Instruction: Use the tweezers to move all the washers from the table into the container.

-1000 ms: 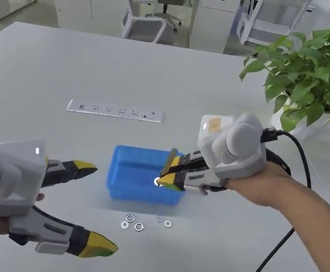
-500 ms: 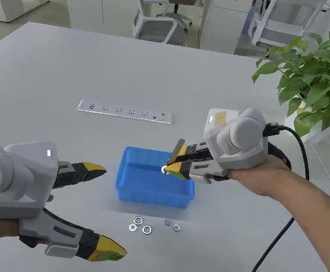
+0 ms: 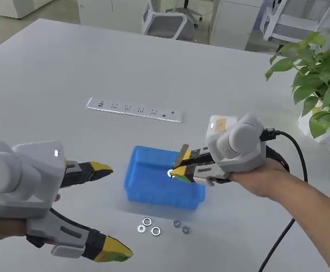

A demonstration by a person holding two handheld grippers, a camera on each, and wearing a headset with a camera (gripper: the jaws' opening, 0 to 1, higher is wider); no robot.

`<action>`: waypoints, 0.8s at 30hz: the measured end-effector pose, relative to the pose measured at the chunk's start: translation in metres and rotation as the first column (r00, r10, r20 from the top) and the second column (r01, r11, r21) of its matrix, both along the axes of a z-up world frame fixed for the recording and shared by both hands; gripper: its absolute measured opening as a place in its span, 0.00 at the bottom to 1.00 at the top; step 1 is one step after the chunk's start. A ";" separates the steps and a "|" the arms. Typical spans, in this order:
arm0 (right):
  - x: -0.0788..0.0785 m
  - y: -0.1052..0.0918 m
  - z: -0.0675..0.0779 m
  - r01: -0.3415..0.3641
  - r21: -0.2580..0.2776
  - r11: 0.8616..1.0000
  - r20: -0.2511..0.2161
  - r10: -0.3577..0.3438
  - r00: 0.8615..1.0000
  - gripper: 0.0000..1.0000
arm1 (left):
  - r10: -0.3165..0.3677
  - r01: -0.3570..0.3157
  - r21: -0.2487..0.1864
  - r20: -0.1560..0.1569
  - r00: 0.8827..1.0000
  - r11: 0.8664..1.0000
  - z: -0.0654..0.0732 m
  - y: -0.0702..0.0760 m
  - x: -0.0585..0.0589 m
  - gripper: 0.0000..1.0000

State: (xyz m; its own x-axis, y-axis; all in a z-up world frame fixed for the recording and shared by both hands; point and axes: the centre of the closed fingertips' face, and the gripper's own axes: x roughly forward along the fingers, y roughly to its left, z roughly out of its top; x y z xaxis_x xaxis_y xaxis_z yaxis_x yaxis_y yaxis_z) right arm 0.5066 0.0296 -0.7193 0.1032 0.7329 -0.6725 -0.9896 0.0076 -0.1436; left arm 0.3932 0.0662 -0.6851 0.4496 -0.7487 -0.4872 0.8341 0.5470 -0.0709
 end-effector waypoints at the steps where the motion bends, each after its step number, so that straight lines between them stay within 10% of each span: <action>1: 0.001 0.000 -0.002 0.000 -0.001 1.000 -0.004 0.000 1.000 0.08 | -0.001 0.001 -0.002 0.001 1.000 1.000 0.000 0.000 0.001 0.98; 24: 0.002 -0.002 -0.042 -0.009 -0.053 0.999 -0.080 0.005 0.997 0.08 | 0.000 0.001 -0.019 0.022 1.000 1.000 0.004 -0.001 0.023 0.89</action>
State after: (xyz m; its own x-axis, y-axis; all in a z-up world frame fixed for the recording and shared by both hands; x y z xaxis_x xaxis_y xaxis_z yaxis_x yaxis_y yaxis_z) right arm 0.5086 0.0274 -0.7610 0.0431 0.6960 -0.7167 -0.9979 -0.0047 -0.0646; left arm 0.4164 0.0649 -0.6809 0.4596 -0.7578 -0.4631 0.8359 0.5453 -0.0627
